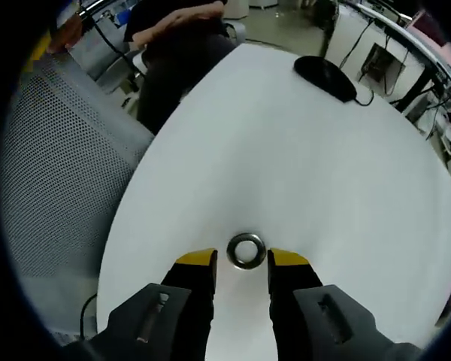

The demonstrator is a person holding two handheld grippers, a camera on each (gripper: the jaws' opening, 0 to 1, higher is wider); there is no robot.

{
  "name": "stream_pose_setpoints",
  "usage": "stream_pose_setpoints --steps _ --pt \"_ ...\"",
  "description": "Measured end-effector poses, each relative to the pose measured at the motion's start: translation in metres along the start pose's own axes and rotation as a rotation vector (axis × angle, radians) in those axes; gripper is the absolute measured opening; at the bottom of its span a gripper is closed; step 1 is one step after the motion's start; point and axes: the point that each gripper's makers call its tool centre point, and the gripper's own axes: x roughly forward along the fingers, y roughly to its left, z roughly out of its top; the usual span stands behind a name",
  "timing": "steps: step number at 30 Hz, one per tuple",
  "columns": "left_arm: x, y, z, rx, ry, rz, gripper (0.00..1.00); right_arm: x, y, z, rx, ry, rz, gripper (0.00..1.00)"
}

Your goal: Place the washer onto the threaded stud by aligning its center hole with the stud, sliding it down to the base, and recovering from edge contact or off-axis alignment until the washer reaches the visible bottom stop.

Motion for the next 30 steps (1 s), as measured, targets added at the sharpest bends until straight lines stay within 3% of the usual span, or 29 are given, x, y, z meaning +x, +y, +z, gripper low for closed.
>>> stream_pose_setpoints --steps 14,23,30 --pt "0.000 -0.001 0.000 0.002 0.003 -0.005 0.18 0.011 -0.003 -0.007 -0.056 0.055 -0.033 0.27" --pt "0.001 -0.001 -0.001 0.002 0.007 -0.005 0.18 0.009 -0.003 -0.008 0.002 0.025 -0.054 0.24" --pt "0.000 -0.001 -0.001 0.002 0.008 -0.004 0.18 0.003 0.008 -0.010 0.013 0.027 -0.012 0.24"
